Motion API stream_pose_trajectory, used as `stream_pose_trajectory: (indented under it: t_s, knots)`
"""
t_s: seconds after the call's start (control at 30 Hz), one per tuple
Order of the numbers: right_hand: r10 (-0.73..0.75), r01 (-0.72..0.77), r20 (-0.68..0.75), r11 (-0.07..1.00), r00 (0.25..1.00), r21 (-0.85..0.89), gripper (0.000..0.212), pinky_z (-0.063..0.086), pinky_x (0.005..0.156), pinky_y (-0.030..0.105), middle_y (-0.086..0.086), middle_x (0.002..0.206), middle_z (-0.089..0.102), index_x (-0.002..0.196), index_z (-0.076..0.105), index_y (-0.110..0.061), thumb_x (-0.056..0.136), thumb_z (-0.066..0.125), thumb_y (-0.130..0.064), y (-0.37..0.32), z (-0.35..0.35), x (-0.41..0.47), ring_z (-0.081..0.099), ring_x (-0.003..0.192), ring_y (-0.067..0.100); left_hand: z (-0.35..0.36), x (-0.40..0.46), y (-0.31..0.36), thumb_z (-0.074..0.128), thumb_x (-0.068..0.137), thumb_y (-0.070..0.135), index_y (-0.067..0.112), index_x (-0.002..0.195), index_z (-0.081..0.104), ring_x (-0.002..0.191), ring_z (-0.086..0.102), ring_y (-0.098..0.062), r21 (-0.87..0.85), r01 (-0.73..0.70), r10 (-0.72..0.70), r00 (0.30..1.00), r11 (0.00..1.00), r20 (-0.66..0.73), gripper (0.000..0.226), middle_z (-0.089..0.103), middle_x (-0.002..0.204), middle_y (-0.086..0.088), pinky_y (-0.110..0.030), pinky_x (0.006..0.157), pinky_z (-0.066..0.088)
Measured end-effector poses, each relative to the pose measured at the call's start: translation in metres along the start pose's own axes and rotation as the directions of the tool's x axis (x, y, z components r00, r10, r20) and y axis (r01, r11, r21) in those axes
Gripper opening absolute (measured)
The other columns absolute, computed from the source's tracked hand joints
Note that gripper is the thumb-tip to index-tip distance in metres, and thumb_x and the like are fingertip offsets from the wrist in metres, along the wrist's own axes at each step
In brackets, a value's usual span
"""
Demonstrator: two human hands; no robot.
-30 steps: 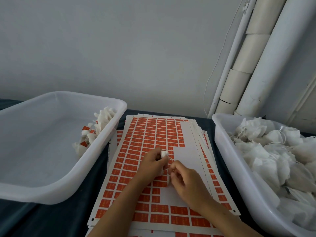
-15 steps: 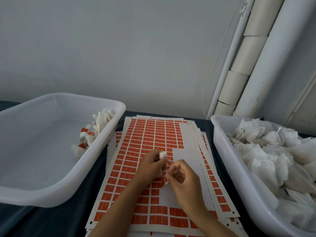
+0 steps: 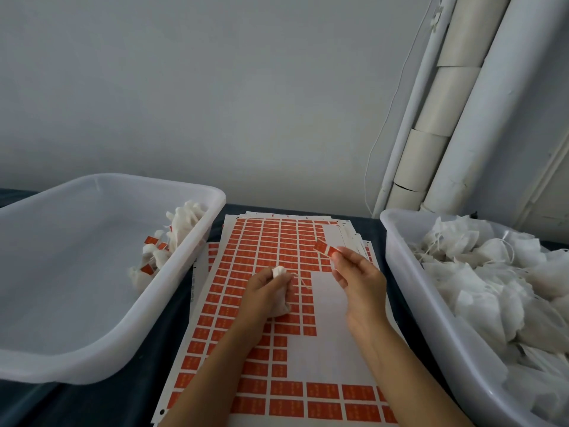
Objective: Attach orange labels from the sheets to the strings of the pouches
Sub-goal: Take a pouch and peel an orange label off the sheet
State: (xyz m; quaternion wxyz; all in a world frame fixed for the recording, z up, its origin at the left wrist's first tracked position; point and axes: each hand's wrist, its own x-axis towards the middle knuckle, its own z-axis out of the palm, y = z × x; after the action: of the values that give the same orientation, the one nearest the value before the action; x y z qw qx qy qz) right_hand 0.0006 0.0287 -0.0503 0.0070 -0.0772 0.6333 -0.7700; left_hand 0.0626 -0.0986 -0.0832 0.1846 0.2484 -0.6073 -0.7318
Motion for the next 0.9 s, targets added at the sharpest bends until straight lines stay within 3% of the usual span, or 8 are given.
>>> stream_pose_trajectory:
  t_s: [0.13,0.27,0.47,0.6,0.77,0.9]
  knots:
    - [-0.004,0.005,-0.019,0.999,1.000,0.047,0.008,0.054,0.084,0.027,-0.010,0.096,0.069,0.090,0.064,-0.024,0.083,0.067,-0.026,0.009,0.008,0.000,0.066,0.095,0.013,0.000,0.000,0.003,0.066,0.086,0.026,0.018,0.092,0.069,0.077,0.065,-0.015,0.004,0.006,-0.006,1.000,1.000,-0.029,0.010,0.070,0.086,0.001,-0.026,0.063,0.056]
    - [-0.030,0.030,-0.001,0.997,1.000,0.071,0.012,0.054,0.083,0.024,-0.012,0.098,0.069,0.092,0.064,-0.024,0.082,0.068,-0.029,0.019,0.013,-0.006,0.065,0.097,0.012,0.000,-0.005,0.006,0.068,0.085,0.022,0.021,0.085,0.068,0.071,0.066,-0.009,-0.024,-0.042,0.041,0.999,0.999,-0.028,0.000,0.070,0.075,0.012,-0.019,0.055,0.051]
    - [-0.092,0.080,0.067,0.984,0.994,0.161,0.022,0.054,0.069,0.019,-0.009,0.091,0.070,0.093,0.064,-0.020,0.076,0.065,-0.035,0.019,0.008,-0.008,0.067,0.089,0.011,0.002,-0.009,0.012,0.061,0.088,0.003,0.009,0.090,0.061,0.065,0.064,-0.012,-0.209,-0.035,0.050,0.996,0.977,0.070,0.006,0.067,0.072,-0.002,-0.027,0.071,0.056]
    - [-0.113,0.089,0.154,0.984,0.982,0.153,0.011,0.054,0.068,0.020,-0.007,0.086,0.070,0.089,0.065,-0.021,0.080,0.065,-0.029,0.023,0.006,-0.011,0.068,0.080,0.014,0.002,-0.009,0.012,0.057,0.089,-0.002,0.009,0.089,0.058,0.069,0.062,-0.013,-0.256,-0.039,0.066,0.993,0.966,0.098,0.011,0.065,0.073,-0.004,-0.025,0.069,0.052]
    - [-0.110,0.084,0.189,0.986,0.976,0.141,0.010,0.054,0.068,0.020,-0.004,0.082,0.069,0.089,0.066,-0.022,0.081,0.065,-0.027,0.026,0.007,-0.013,0.066,0.074,0.015,-0.001,-0.012,0.012,0.044,0.093,-0.006,0.002,0.081,0.061,0.066,0.062,-0.014,-0.231,-0.098,0.138,0.977,0.968,0.163,0.023,0.065,0.073,-0.008,-0.023,0.070,0.053]
    - [-0.099,0.078,0.219,0.992,0.971,0.100,0.008,0.054,0.067,0.020,-0.005,0.082,0.069,0.091,0.065,-0.019,0.084,0.064,-0.024,0.027,0.003,-0.012,0.066,0.075,0.013,0.000,-0.016,0.012,0.042,0.094,-0.002,0.009,0.080,0.072,0.080,0.067,-0.013,-0.168,-0.124,0.155,0.971,0.978,0.183,0.034,0.073,0.082,-0.002,-0.020,0.069,0.051]
